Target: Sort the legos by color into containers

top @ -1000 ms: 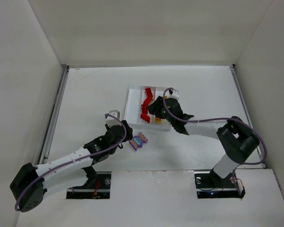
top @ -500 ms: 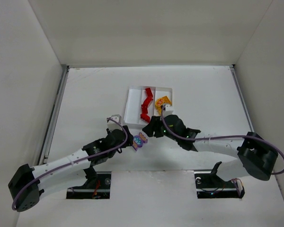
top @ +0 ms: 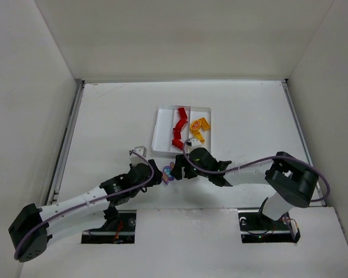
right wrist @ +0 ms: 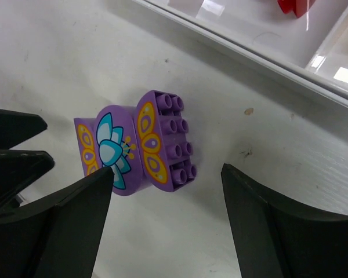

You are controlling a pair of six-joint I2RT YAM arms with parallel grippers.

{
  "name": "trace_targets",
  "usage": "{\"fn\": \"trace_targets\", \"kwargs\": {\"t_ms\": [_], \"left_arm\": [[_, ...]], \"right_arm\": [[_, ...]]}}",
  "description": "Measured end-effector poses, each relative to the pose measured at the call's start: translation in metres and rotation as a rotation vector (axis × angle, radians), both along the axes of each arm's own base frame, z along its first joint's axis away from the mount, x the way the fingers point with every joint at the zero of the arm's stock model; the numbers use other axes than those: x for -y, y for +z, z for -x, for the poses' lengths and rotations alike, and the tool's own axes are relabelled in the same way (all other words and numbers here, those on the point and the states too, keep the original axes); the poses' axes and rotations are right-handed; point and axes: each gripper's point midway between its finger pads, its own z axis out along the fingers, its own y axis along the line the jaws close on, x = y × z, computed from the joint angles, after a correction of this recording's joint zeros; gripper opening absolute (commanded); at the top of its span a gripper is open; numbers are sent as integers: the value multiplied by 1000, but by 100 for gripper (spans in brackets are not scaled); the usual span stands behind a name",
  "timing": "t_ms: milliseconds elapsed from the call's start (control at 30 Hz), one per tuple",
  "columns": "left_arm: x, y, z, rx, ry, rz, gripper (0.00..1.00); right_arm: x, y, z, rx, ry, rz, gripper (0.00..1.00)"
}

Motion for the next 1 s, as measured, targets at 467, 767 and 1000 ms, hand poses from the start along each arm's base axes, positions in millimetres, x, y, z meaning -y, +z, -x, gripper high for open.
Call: {"fn": "trace_targets", "kwargs": {"t_ms": [467, 767, 1000], "left_arm": [[-15, -20, 4, -26, 36, 10, 49], [-15, -22, -1, -37, 61, 26, 49], [-14, -19, -3, -35, 64, 41, 49]], "right_arm": [[-14, 5, 8, -47, 3, -86, 60], [-13, 13, 22, -41, 35, -103, 55], [-4, 6, 20, -21, 22, -50, 45]]}}
